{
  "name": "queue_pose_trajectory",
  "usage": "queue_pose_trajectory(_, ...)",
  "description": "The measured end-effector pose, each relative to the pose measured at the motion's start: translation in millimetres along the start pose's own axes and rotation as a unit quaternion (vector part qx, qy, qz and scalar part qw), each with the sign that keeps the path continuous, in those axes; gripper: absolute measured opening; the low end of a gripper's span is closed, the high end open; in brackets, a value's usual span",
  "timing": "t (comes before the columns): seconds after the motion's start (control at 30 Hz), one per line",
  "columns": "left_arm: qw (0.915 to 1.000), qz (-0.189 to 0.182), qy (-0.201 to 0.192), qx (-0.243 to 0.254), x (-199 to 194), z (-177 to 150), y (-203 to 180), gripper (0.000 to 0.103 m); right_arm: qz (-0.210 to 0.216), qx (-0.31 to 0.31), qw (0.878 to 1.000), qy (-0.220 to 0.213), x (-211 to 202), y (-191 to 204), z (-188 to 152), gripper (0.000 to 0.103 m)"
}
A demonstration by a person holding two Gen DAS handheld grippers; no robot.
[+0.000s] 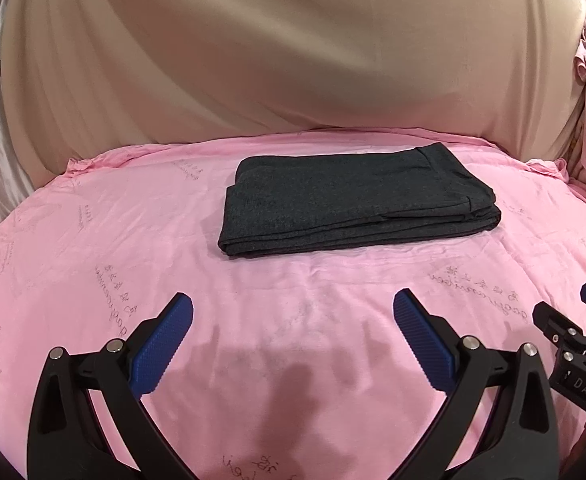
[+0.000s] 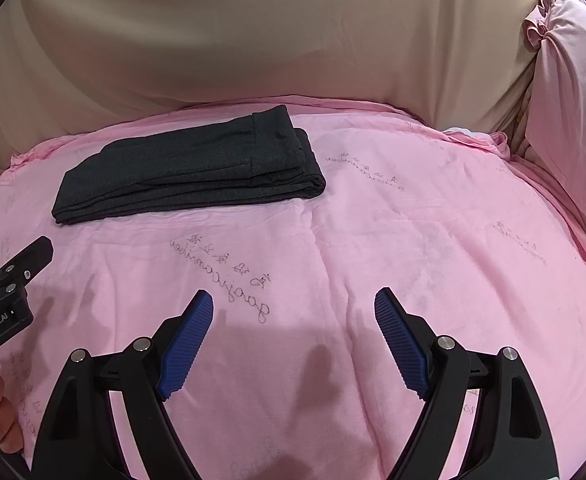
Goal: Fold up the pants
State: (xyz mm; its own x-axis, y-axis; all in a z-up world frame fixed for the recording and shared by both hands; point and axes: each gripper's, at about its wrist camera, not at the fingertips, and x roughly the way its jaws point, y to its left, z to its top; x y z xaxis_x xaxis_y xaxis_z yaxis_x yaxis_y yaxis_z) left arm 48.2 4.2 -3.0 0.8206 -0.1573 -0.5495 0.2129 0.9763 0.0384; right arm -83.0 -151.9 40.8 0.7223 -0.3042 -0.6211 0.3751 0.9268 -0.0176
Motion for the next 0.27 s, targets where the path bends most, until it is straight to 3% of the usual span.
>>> queue_pose_trajectory(0.27,0.9999,0.007,0.003,0.006,-0.1,-0.9,-1.3,0.098,0.003,0.005,1.000,0.003,-0.4,-0.3,-0.4,0.081)
